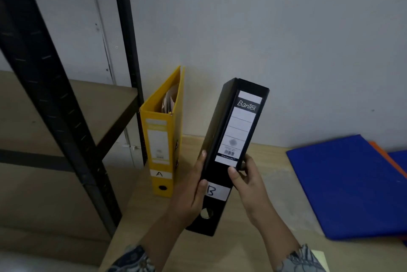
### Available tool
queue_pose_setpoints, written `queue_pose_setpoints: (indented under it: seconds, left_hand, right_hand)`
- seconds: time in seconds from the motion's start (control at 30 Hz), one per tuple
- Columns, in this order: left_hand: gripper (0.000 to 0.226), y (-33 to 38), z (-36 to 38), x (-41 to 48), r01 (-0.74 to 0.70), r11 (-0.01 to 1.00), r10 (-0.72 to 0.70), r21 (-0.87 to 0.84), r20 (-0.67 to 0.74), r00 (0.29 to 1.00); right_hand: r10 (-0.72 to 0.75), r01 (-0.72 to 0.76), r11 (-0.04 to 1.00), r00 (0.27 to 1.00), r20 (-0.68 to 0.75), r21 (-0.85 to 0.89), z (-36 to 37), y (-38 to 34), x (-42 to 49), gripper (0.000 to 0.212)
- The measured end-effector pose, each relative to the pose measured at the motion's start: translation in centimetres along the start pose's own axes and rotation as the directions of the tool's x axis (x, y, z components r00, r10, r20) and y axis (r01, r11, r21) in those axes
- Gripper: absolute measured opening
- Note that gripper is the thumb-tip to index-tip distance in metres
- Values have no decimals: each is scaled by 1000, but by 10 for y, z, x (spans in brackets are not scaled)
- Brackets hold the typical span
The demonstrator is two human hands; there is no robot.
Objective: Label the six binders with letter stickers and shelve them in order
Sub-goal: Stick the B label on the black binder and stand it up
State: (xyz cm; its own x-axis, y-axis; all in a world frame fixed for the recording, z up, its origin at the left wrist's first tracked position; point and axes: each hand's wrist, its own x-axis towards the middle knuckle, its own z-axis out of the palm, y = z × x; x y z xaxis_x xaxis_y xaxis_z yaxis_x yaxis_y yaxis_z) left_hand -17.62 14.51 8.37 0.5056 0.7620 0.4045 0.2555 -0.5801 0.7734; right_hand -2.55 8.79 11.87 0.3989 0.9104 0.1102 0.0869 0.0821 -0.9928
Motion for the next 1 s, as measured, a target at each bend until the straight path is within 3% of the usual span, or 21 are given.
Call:
queue_pose_setpoints:
  seconds: [0.1,0.3,0.5,1.0]
  left_hand:
    - [56,-10,3,-7,37,999,-37,18,-1,999]
    - [63,-33,10,-21,212,977,-212,-6,-4,977]
    - [46,-34,10,1,340,919,-357,-201,-58,932]
    - [54,-42,14,34,498,853,-518,-156,-132,845]
  right_hand:
    - [16,-10,995,998,55,-103,4,8,1,37]
    - [16,28,893,995,94,-449,26,38,-2,47]
    - [-33,61,840,998,62,-539,43,41,15,42]
    - [-44,97,700,995,93,-707,62,36,53,23]
